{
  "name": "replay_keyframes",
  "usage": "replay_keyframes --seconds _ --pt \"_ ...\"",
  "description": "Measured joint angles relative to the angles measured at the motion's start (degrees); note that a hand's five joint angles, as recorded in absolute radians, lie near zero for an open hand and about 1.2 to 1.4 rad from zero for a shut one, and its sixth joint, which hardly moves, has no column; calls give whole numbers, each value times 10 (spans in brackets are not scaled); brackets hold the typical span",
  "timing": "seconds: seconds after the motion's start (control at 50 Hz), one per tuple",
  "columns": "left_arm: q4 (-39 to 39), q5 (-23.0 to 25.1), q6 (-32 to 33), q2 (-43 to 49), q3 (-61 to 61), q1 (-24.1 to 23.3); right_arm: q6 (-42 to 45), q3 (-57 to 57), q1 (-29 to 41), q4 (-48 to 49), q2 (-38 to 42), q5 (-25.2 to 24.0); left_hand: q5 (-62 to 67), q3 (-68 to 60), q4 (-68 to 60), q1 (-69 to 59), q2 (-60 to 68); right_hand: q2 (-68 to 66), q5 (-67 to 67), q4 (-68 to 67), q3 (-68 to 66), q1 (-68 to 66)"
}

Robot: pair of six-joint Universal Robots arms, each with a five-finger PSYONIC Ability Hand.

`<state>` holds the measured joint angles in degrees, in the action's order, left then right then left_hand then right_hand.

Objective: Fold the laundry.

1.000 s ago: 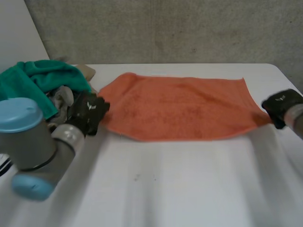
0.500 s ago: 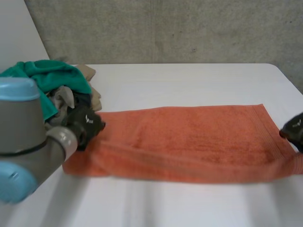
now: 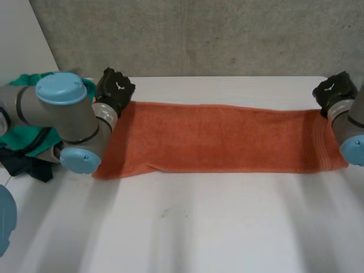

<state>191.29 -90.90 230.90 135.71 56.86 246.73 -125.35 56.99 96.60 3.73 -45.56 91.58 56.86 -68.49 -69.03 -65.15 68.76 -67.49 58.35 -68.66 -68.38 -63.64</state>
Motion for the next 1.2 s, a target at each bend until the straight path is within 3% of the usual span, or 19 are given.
replay_keyframes --seconds 0.12,0.16,0.18,0.2,0.22,0.26,0.28,0.3,0.34,0.44,0.6,0.7,0.8,0.84,0.96,1.2 --pt "13 2 0 34 -6 1 -3 -30 1 21 55 -1 0 0 0 0 0 9 -7 13 12 4" --pt "26 2 0 44 -10 1 -6 -35 2 34 63 1 -9 10 10 11 -17 155 -148 149 158 132" --pt "38 1 -1 50 -12 1 -9 -37 3 46 67 2 -54 60 62 56 -61 237 -240 237 235 211" --pt "47 0 -1 54 -13 1 -12 -38 4 57 70 4 -185 194 199 205 -209 352 -346 349 345 324" --pt "59 -1 -1 57 -14 0 -15 -38 5 66 71 6 -185 194 199 205 -209 420 -427 415 411 389" --pt "83 -5 -2 61 -13 0 -26 -37 6 90 70 12 -390 395 405 433 -401 525 -528 526 522 488" --pt "83 -5 -2 61 -13 0 -26 -37 6 90 70 12 -390 395 405 433 -401 525 -528 526 522 488" --pt "116 -13 -4 61 -7 -2 -46 -32 8 117 59 22 -523 543 550 540 -548 555 -557 562 560 505" --pt "142 -22 -5 56 4 -5 -65 -24 9 135 42 29 -541 564 574 542 -570 555 -557 566 563 505" --pt "180 -39 -10 6 57 -15 -112 33 5 131 -33 17 -541 564 574 542 -571 555 -557 566 563 505" --pt "189 -45 -50 -112 200 -26 -138 160 -43 1 -132 -85 -541 564 574 542 -571 553 -554 562 558 503" --pt "187 -41 -91 -169 280 -30 -137 211 -90 -74 -142 -138 -541 564 574 542 -571 472 -478 485 481 438" --pt "187 -40 -111 -190 315 -34 -135 223 -114 -85 -129 -158 -541 564 574 542 -571 463 -450 458 457 410" --pt "187 -39 -120 -197 332 -38 -133 225 -129 -71 -103 -170 -541 564 574 542 -571 393 -392 394 393 346" --pt "187 -39 -123 -196 343 -42 -127 210 -138 -25 -60 -169 -541 564 574 542 -571 30 -46 46 44 6" --pt "187 -40 -122 -221 354 -38 -57 193 -195 61 -86 -56 -541 564 574 542 -571 0 -14 1 3 -1"
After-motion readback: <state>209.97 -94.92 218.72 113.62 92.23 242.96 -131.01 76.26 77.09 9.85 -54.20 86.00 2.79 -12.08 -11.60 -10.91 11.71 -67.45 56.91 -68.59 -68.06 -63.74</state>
